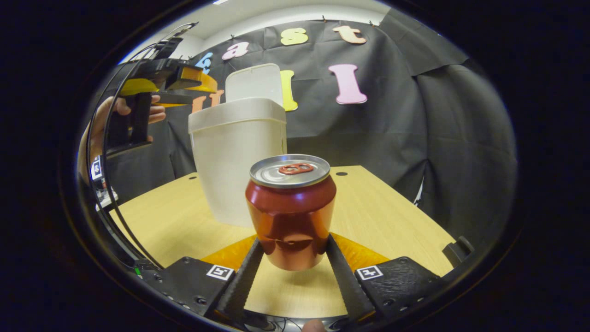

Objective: Press the lid of the desktop garbage bin to open it, pick up the crumpled paper on the desktop and throw it into the bin, then pick up the pop can on the desktop and drop it into the bin, and finally close the garbage bin lid.

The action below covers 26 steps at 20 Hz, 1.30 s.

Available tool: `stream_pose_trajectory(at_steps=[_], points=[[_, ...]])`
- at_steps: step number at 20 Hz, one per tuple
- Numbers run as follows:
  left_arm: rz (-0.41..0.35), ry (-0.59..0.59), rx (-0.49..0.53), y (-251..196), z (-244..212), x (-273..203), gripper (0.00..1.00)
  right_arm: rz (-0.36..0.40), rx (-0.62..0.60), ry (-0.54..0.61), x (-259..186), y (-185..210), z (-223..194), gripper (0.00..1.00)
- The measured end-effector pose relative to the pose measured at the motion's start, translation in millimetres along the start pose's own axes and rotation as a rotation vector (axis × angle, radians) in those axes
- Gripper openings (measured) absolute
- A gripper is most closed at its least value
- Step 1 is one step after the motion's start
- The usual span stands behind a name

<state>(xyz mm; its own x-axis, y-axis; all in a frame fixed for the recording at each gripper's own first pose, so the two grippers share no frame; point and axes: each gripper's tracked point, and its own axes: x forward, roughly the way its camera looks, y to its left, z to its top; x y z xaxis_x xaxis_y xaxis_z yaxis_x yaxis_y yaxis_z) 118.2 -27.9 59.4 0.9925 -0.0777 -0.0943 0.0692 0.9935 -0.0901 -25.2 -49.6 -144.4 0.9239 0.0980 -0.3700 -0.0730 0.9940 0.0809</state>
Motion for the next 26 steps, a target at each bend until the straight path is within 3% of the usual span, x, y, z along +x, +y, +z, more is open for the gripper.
stream_pose_trajectory(at_steps=[11,19,26], points=[[0.069,-0.031,-0.053,48,-42,-64,0.99,0.109,-0.087,-0.045,2,29,80,0.82],[0.092,0.011,0.060,65,-92,-94,0.99,0.276,-0.029,-0.041,6,78,166,0.81],[0.087,0.014,0.047,75,-100,-112,0.99,0.241,-0.119,-0.146,30,102,246,0.81]])
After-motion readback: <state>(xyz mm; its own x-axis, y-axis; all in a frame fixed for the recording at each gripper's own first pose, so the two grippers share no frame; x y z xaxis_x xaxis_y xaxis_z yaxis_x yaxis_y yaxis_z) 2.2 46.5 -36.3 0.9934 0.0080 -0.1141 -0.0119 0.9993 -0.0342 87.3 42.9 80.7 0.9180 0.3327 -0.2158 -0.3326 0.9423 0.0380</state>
